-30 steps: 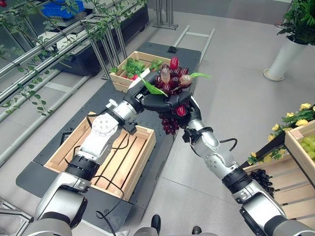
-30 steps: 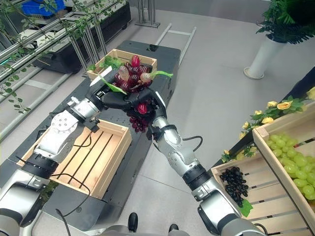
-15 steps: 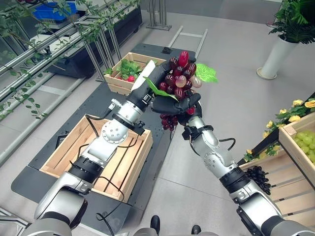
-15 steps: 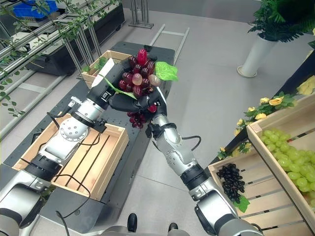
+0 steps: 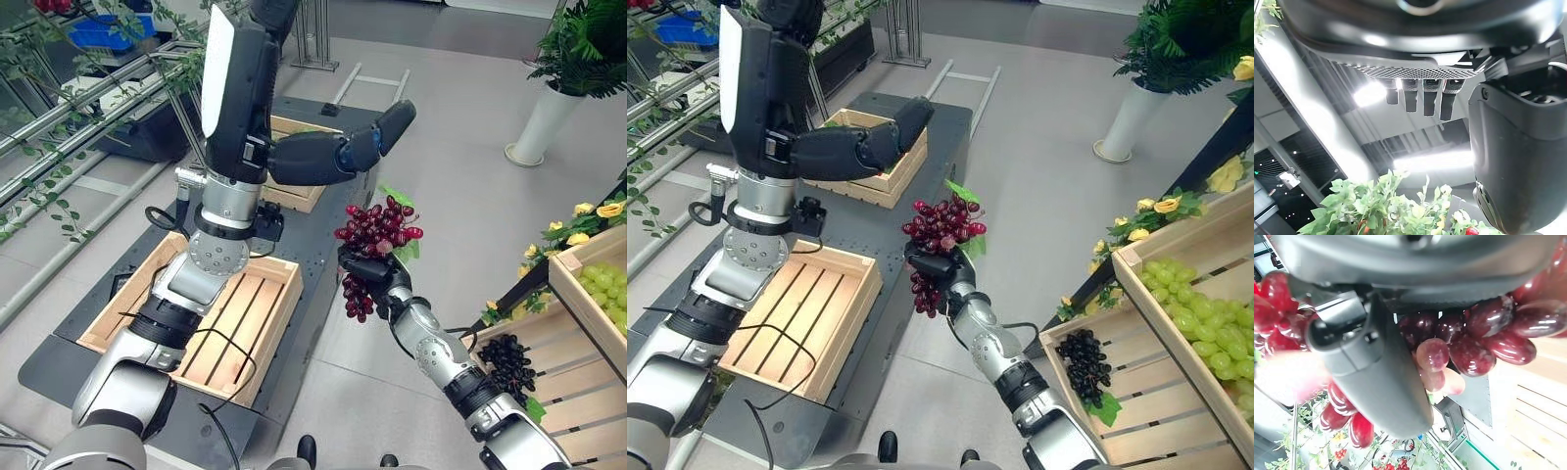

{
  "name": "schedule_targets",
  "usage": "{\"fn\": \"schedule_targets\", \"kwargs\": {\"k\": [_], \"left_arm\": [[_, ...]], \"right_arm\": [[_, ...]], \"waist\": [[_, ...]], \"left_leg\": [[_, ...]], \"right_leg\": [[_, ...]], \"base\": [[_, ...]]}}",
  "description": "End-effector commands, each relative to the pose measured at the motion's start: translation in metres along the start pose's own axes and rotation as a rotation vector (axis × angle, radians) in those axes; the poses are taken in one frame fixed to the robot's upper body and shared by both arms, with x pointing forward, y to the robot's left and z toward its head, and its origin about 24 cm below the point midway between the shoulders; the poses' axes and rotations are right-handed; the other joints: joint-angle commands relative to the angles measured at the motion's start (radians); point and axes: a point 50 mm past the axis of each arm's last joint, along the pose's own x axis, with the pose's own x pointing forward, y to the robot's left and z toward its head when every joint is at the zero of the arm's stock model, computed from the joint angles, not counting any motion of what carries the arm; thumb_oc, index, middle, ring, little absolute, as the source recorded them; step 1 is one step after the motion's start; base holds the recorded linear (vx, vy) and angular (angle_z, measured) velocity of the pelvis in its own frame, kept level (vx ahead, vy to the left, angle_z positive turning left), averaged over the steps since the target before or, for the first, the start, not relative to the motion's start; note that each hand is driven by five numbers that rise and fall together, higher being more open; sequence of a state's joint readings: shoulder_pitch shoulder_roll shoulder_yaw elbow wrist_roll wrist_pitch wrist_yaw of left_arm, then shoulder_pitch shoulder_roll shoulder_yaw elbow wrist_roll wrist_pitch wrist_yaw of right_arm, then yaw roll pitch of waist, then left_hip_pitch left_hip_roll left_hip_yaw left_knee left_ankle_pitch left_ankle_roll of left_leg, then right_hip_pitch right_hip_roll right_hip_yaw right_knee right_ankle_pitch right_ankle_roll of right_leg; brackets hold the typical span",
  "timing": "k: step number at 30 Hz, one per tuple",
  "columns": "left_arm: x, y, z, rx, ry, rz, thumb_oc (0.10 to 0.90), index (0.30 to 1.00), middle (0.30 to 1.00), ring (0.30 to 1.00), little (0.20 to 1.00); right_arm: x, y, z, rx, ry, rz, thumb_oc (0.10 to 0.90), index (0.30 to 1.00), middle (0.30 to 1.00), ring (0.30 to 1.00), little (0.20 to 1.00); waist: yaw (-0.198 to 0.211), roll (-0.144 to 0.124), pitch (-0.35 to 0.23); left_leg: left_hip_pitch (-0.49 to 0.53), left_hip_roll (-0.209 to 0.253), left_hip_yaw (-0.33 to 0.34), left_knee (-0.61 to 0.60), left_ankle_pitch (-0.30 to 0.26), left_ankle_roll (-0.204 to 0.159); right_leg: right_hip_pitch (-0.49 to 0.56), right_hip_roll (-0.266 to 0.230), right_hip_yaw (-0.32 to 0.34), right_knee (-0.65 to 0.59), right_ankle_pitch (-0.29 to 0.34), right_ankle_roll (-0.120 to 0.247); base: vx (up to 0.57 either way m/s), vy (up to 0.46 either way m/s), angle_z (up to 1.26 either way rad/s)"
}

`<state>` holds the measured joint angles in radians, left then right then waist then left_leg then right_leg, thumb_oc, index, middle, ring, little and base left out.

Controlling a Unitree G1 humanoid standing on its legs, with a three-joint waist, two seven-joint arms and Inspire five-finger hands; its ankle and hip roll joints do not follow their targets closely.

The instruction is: Pick up the fruits from the basket on one side to the basket on the other side

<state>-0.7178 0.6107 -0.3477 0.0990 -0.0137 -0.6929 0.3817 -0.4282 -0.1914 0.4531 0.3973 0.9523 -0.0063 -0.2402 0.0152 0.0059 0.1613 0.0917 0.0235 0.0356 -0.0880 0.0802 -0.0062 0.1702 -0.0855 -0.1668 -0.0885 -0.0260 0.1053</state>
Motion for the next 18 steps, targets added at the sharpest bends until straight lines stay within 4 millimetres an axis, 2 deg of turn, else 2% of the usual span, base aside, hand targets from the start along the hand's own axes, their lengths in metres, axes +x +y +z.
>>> {"fn": "schedule_targets", "kwargs": {"k": [1, 5, 8, 9, 12, 13, 14, 16, 18], "left_arm": [[0.008, 0.010, -0.017, -0.033, 0.052, 0.078, 0.800, 0.900, 0.900, 0.900, 0.900], [0.001, 0.012, -0.023, -0.076, 0.115, 0.068, 0.800, 0.900, 0.900, 0.900, 0.900], [-0.024, 0.010, -0.038, -0.194, 0.263, 0.050, 0.800, 0.900, 0.900, 0.900, 0.900], [-0.024, 0.011, -0.038, -0.195, 0.264, 0.050, 0.800, 0.900, 0.900, 0.900, 0.900], [-0.070, -0.003, -0.058, -0.528, 0.492, 0.077, 0.800, 0.900, 0.900, 0.900, 0.900], [-0.084, -0.010, -0.059, -0.577, 0.537, 0.100, 0.800, 0.900, 0.900, 0.900, 0.900], [-0.088, -0.012, -0.060, -0.587, 0.552, 0.100, 0.800, 0.900, 0.900, 0.900, 0.900], [-0.140, -0.035, -0.060, -0.645, 0.725, 0.095, 0.800, 0.900, 0.900, 0.900, 0.900], [-0.168, -0.043, -0.058, -0.672, 0.830, 0.111, 0.800, 0.900, 0.900, 0.900, 0.900]], "right_arm": [[0.009, 0.042, 0.046, 0.086, -0.219, 0.162, 0.400, 0.300, 0.300, 0.300, 0.300], [0.008, 0.037, 0.044, 0.075, -0.222, 0.150, 0.400, 0.300, 0.300, 0.300, 0.300], [0.004, 0.025, 0.038, 0.038, -0.220, 0.113, 0.400, 0.300, 0.300, 0.300, 0.300], [0.004, 0.025, 0.038, 0.038, -0.219, 0.112, 0.400, 0.300, 0.300, 0.300, 0.300], [-0.004, 0.002, 0.023, 0.001, -0.193, 0.070, 0.400, 0.300, 0.300, 0.300, 0.300], [-0.007, -0.003, 0.018, -0.008, -0.186, 0.066, 0.400, 0.300, 0.300, 0.300, 0.300], [-0.007, -0.005, 0.016, -0.012, -0.182, 0.063, 0.400, 0.300, 0.300, 0.300, 0.300], [-0.022, -0.026, -0.004, -0.047, -0.133, 0.025, 0.400, 0.300, 0.300, 0.300, 0.300], [-0.032, -0.043, -0.015, -0.050, -0.096, -0.016, 0.400, 0.300, 0.300, 0.300, 0.300]], "waist": [[-0.003, -0.005, -0.147], [-0.003, -0.006, -0.146], [-0.005, -0.007, -0.140], [-0.004, -0.007, -0.140], [-0.011, -0.008, -0.130], [-0.014, -0.009, -0.127], [-0.014, -0.009, -0.126], [-0.024, -0.013, -0.115], [-0.030, -0.017, -0.104]], "left_leg": [[0.010, 0.011, -0.022, 0.001, -0.083, -0.019], [0.011, 0.011, -0.019, 0.001, -0.082, -0.018], [0.012, 0.012, -0.013, 0.001, -0.082, -0.016], [0.012, 0.013, -0.013, 0.001, -0.082, -0.016], [0.014, 0.015, -0.004, 0.001, -0.085, -0.011], [0.016, 0.016, -0.002, 0.001, -0.086, -0.010], [0.017, 0.016, -0.001, 0.001, -0.086, -0.009], [0.022, 0.020, 0.012, 0.001, -0.088, -0.004], [0.024, 0.022, 0.022, 0.001, -0.090, -0.001]], "right_leg": [[-0.025, -0.019, 0.003, 0.001, 0.040, -0.068], [-0.025, -0.019, 0.006, 0.001, 0.042, -0.065], [-0.029, -0.019, 0.013, 0.001, 0.045, -0.063], [-0.029, -0.019, 0.013, 0.001, 0.045, -0.063], [-0.035, -0.018, 0.023, 0.001, 0.048, -0.060], [-0.035, -0.017, 0.027, 0.001, 0.049, -0.059], [-0.035, -0.017, 0.028, 0.001, 0.049, -0.059], [-0.041, -0.014, 0.046, 0.001, 0.053, -0.056], [-0.043, -0.013, 0.054, 0.001, 0.055, -0.055]], "base": [[0.00, 0.000, 0.00], [0.00, 0.000, 0.00], [0.00, 0.001, -0.01], [0.00, 0.004, -0.04], [0.00, 0.002, -0.08], [0.02, -0.002, -0.07], [0.03, 0.003, -0.10], [0.03, 0.006, -0.22], [0.01, 0.005, -0.22]]}}
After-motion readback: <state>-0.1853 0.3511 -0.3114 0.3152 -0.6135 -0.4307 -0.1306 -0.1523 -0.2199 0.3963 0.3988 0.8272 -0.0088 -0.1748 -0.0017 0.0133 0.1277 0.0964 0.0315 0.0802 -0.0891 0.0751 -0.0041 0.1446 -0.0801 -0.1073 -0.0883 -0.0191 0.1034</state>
